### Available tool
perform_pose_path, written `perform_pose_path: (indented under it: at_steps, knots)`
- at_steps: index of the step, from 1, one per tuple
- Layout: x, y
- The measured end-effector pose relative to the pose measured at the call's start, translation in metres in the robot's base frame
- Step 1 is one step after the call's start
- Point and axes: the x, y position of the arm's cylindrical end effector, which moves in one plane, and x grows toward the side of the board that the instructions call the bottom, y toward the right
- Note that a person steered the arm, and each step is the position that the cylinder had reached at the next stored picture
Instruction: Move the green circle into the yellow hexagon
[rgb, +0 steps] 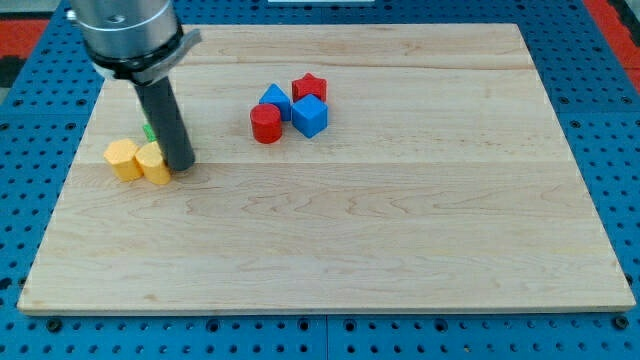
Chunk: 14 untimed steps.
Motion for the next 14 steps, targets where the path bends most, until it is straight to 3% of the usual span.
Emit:
perform_pose_path:
  at_steps: [2, 6, 8, 11, 13, 14]
  knots:
    - [-0.01, 0.049]
    - [-0.06, 0.004]
    - [-0.111, -0.001]
    - [-0.093, -0.048]
    - [-0.074, -0.048]
    - [-0.089, -0.06]
